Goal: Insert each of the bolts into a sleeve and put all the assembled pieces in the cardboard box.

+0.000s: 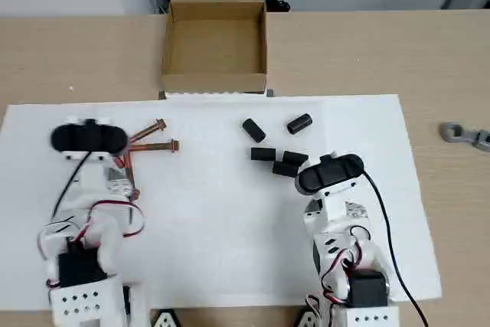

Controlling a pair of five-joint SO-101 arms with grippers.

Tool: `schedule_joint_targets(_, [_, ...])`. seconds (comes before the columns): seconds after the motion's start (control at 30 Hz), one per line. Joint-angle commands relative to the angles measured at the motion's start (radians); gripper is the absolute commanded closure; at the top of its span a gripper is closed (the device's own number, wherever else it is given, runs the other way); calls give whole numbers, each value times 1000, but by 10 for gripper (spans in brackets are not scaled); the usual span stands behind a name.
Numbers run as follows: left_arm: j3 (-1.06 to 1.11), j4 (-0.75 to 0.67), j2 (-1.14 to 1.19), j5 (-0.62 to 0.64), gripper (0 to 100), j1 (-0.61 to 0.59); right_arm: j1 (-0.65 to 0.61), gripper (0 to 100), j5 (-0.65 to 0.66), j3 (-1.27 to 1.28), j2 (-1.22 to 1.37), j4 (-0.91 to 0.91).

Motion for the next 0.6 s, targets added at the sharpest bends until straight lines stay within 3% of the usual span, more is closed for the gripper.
schedule_joint_targets(0.0, [-90, 5, 84, -9, 995, -54, 7, 995, -9, -106, 44, 22])
schedule_joint_targets(0.2, [-325, 9, 431, 3, 995, -77, 1, 995, -14, -265, 371, 12])
schedule_joint_targets(0.3, [-460, 46, 565, 71, 995, -77, -1, 995, -15, -419, 552, 18])
schedule_joint_targets(0.57, [-722, 86, 853, 170, 995, -83, -58, 995, -17, -792, 983, 157])
